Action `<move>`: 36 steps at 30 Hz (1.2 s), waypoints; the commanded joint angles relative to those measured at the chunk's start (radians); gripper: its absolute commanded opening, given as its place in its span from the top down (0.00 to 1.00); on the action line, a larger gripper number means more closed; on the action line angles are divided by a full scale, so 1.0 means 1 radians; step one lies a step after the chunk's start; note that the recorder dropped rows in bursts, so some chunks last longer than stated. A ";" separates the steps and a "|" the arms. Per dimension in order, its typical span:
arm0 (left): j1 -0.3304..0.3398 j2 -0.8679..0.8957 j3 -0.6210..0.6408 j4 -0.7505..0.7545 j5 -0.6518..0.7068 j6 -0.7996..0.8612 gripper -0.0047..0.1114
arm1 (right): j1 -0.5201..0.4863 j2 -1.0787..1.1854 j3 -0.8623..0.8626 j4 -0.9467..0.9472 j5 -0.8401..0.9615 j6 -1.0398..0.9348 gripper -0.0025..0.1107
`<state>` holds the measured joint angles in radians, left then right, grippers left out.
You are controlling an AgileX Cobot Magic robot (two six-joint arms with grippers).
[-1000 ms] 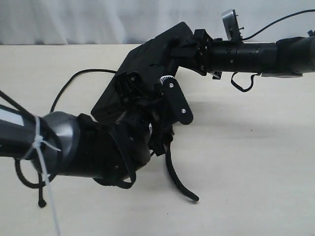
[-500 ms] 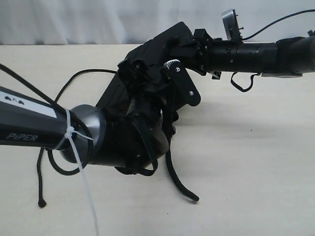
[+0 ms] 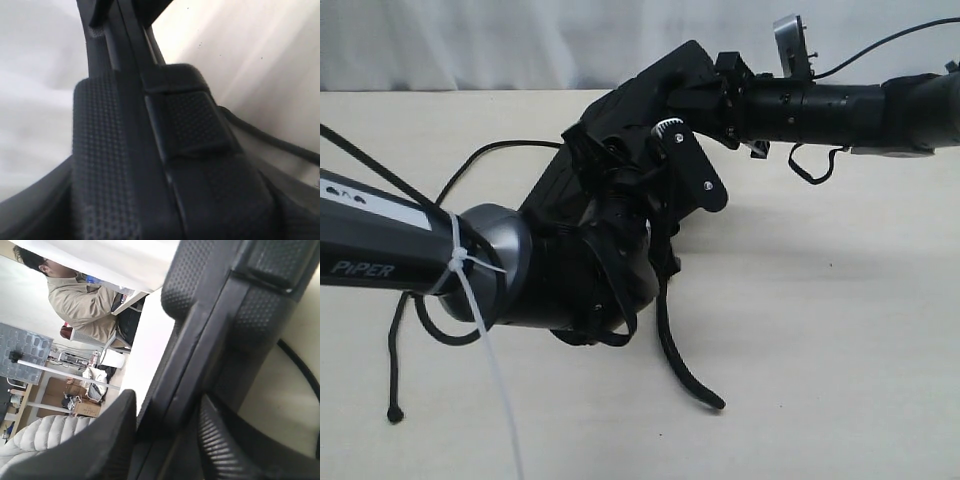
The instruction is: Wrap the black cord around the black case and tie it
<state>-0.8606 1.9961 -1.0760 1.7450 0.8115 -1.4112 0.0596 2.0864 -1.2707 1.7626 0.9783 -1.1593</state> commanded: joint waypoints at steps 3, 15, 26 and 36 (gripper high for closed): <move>0.010 -0.030 -0.008 -0.004 -0.033 -0.033 0.96 | -0.025 -0.043 -0.009 -0.018 0.075 -0.007 0.62; 0.014 -0.033 -0.008 -0.013 -0.059 -0.097 0.96 | -0.086 -0.133 -0.009 -0.093 0.063 0.024 0.21; 0.081 -0.116 -0.008 -0.013 -0.211 -0.245 0.96 | -0.173 -0.228 -0.009 -0.607 -0.137 0.249 0.22; 0.137 -0.183 -0.008 -0.007 -0.351 -0.337 0.96 | -0.038 -0.278 -0.009 -1.139 -0.248 0.542 0.28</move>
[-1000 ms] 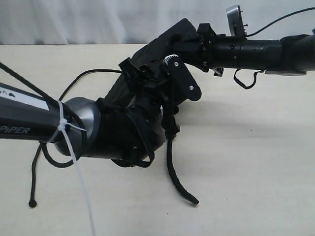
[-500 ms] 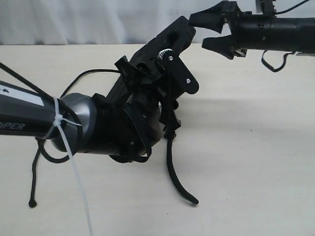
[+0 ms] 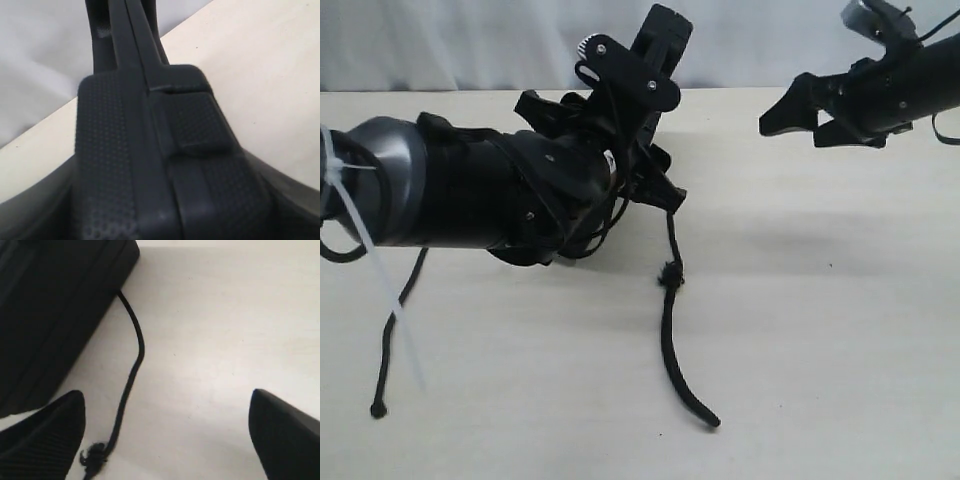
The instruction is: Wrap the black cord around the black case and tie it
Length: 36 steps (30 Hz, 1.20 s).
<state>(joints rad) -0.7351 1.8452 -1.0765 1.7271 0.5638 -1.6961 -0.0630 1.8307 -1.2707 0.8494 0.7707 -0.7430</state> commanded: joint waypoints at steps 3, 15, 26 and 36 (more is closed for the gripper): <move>0.028 -0.049 -0.007 0.005 -0.158 -0.054 0.96 | 0.174 -0.031 -0.009 -0.376 -0.052 0.183 0.28; 0.123 -0.081 -0.007 0.011 -0.375 0.055 0.96 | 0.287 -0.056 -0.007 -0.619 0.224 -0.393 0.49; 0.276 -0.081 -0.007 0.007 -0.626 0.062 0.96 | 0.309 -0.047 -0.005 -0.471 0.248 -0.932 0.50; 0.341 -0.081 -0.007 0.017 -0.770 0.071 0.96 | 0.483 0.076 -0.005 -0.711 0.177 -0.932 0.50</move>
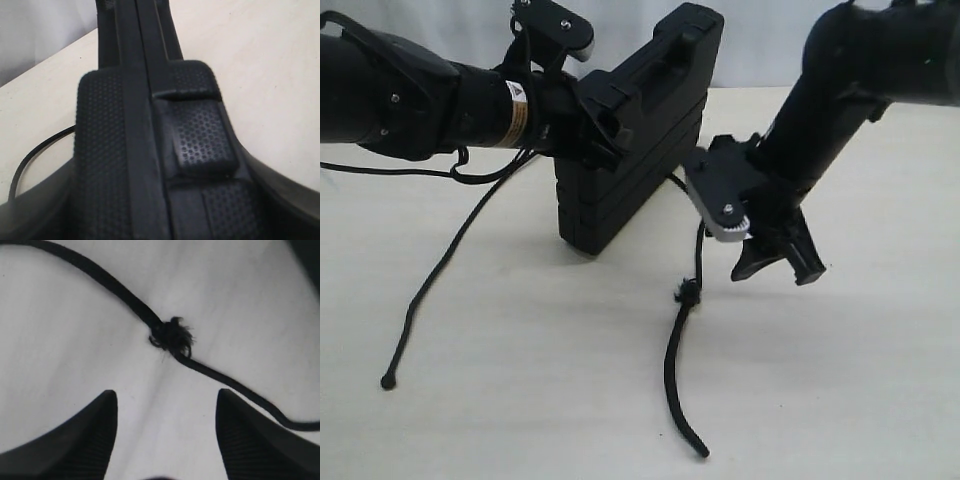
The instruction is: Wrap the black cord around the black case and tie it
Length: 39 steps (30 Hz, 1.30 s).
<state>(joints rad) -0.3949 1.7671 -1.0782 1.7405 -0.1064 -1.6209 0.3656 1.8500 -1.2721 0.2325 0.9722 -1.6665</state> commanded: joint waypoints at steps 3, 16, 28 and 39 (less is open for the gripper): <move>0.001 -0.003 -0.006 0.004 -0.105 -0.004 0.96 | 0.080 0.098 -0.004 -0.133 -0.065 -0.005 0.50; 0.001 -0.003 -0.006 0.004 -0.107 -0.004 0.96 | 0.102 0.176 -0.004 -0.140 -0.159 -0.005 0.50; 0.001 -0.003 -0.006 0.004 -0.105 -0.004 0.96 | 0.102 0.207 -0.004 -0.110 -0.201 -0.007 0.50; 0.001 -0.003 -0.006 0.004 -0.087 -0.004 0.96 | 0.102 0.211 -0.004 -0.112 -0.176 0.087 0.94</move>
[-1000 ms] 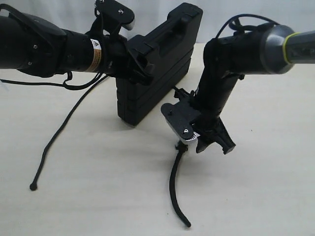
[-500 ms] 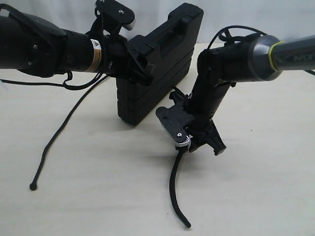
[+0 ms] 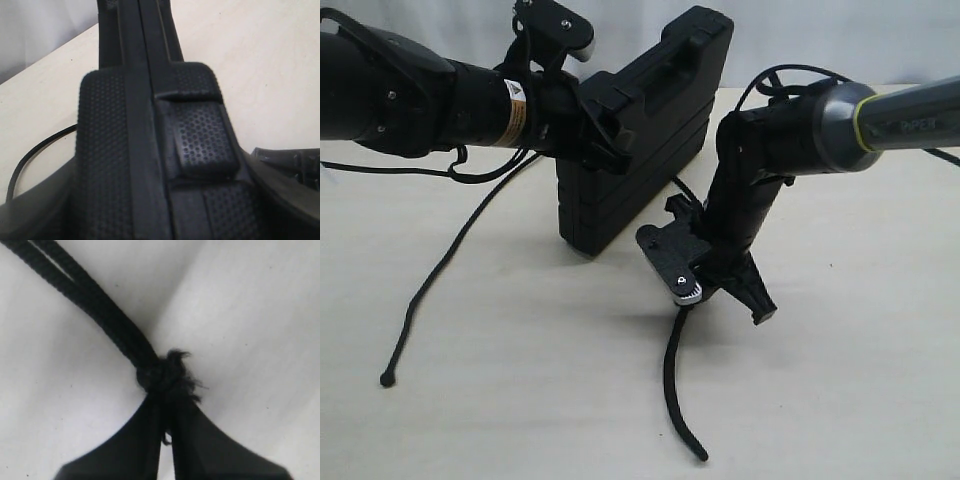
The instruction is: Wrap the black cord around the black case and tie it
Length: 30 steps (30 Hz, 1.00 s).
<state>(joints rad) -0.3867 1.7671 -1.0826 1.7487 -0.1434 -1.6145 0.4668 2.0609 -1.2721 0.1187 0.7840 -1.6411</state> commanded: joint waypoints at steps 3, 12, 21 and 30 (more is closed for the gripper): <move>-0.007 -0.003 -0.001 -0.004 -0.049 -0.010 0.96 | -0.002 -0.011 -0.007 0.000 0.012 0.158 0.94; -0.007 -0.003 -0.001 -0.012 0.012 -0.012 0.96 | -0.086 -0.109 -0.007 0.073 0.010 0.358 0.94; -0.007 -0.003 -0.001 -0.016 0.022 -0.012 0.96 | -0.237 -0.148 -0.007 0.349 0.002 0.530 0.94; -0.007 -0.003 -0.001 -0.037 0.037 -0.012 0.96 | -0.312 -0.210 -0.007 0.427 -0.040 0.557 0.94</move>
<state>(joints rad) -0.3867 1.7671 -1.0826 1.7414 -0.1043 -1.6197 0.1875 1.8821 -1.2721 0.5141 0.7594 -1.0900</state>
